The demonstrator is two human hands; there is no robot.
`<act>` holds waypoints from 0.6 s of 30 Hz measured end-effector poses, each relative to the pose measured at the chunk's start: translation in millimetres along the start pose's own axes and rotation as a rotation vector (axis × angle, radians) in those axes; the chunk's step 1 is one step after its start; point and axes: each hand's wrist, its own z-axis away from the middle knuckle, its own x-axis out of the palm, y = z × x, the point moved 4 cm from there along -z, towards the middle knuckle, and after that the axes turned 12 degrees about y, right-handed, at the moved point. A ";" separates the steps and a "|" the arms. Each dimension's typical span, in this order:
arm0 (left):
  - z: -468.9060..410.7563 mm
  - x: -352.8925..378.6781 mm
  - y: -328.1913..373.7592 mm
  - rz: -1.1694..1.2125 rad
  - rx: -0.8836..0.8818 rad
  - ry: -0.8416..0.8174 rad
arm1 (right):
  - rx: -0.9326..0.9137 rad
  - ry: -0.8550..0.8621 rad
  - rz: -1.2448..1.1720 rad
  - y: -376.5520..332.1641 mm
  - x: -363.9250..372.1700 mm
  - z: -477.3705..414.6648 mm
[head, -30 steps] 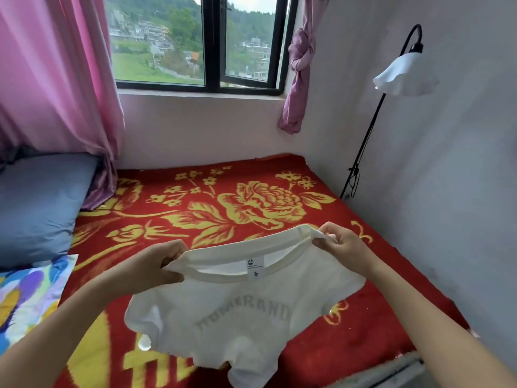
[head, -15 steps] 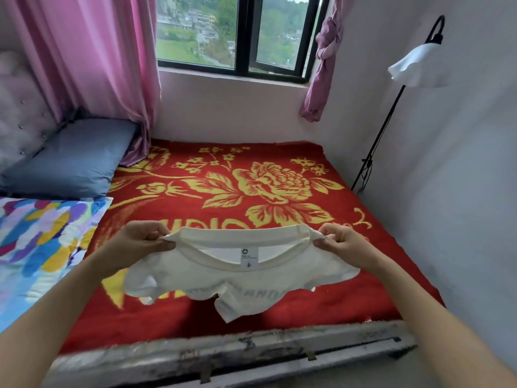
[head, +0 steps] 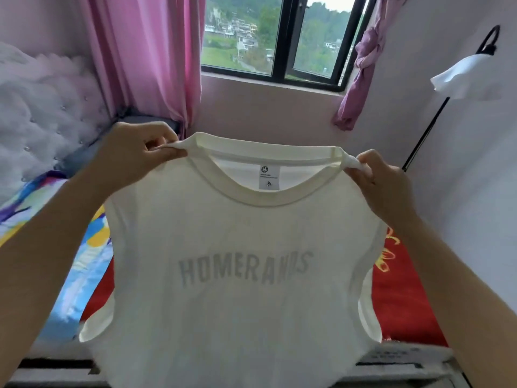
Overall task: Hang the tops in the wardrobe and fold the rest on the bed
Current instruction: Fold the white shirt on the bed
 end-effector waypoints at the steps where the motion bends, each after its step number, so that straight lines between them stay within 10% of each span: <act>1: -5.3 4.1 -14.7 -0.030 -0.001 -0.016 | -0.020 -0.009 0.006 1.0 12.9 -2.5; 18: -151.9 201.6 -321.4 -0.190 0.025 -0.342 | 0.133 -0.505 0.326 114.4 326.0 -73.6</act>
